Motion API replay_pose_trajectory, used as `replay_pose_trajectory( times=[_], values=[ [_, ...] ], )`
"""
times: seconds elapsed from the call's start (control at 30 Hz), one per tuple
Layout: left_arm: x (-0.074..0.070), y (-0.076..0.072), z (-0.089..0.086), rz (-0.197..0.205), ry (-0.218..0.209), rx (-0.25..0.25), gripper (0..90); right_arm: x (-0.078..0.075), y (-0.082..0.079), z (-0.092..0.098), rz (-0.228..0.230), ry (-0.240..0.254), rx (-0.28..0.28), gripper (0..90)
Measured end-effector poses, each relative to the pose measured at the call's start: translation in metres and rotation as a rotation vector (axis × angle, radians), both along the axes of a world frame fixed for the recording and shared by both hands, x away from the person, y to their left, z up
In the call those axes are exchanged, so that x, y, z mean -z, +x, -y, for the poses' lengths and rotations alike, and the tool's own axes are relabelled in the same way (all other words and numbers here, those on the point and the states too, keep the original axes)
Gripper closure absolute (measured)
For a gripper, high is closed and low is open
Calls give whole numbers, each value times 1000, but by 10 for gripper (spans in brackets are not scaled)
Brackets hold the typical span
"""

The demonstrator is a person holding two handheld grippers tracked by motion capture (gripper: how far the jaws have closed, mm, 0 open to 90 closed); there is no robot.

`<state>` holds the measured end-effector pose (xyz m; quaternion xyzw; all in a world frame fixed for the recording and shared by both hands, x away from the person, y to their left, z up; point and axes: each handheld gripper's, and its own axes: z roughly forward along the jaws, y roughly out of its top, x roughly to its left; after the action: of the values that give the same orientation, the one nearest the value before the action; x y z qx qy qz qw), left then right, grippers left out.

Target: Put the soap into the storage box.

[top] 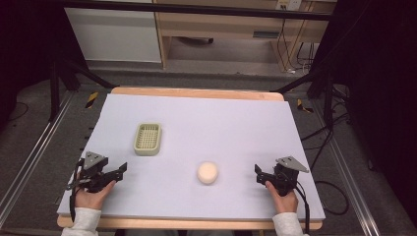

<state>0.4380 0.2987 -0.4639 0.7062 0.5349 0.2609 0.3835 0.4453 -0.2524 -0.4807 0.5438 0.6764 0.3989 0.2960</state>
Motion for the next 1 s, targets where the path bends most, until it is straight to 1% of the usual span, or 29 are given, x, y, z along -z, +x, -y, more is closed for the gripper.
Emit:
replay_pose_trajectory(
  times=[0.07, 0.1, 0.23, 0.27, 0.33, 0.47, 0.57, 0.63, 0.67, 0.77, 0.87, 0.97, 1.0],
  values=[
    [-1, -1, 2, -1, 9, 6, 279, 0, -1, 0, 5, 5, -1, 35],
    [-1, -1, 3, 0, 4, 8, 286, 0, -1, 0, 11, 4, 2, 34],
    [-2, -1, 6, 0, 7, 24, 316, 2, -1, -1, 3, 4, -1, 33],
    [-2, -2, 7, 0, 12, 25, 318, 3, 0, -2, -9, 3, -8, 34],
    [-3, -2, 7, 3, 15, 29, 320, 3, -1, -2, -8, -6, -15, 34],
    [-6, -3, 9, 15, 16, 31, 326, 4, -1, -3, -4, 1, -18, 33],
    [-7, -3, 11, 15, 12, 41, 337, 4, -1, -3, -4, 4, -19, 34],
    [-9, -4, 13, 29, 15, 54, 351, 4, -2, -3, -2, 6, -16, 33],
    [-10, -4, 14, 26, 11, 58, 357, 4, -2, -3, -2, 8, -14, 33],
    [-12, -5, 17, 35, 13, 66, 359, 4, -1, -2, 0, 2, -17, 34],
    [-13, -5, 20, 34, 20, 74, 358, 4, -2, -3, -3, 6, -16, 34],
    [-13, -6, 22, 34, 11, 79, 359, 4, -2, -3, -1, 6, -17, 34],
    [-14, -6, 23, 36, 14, 83, 359, 4, -2, -3, -3, 5, -16, 34]
  ],
)
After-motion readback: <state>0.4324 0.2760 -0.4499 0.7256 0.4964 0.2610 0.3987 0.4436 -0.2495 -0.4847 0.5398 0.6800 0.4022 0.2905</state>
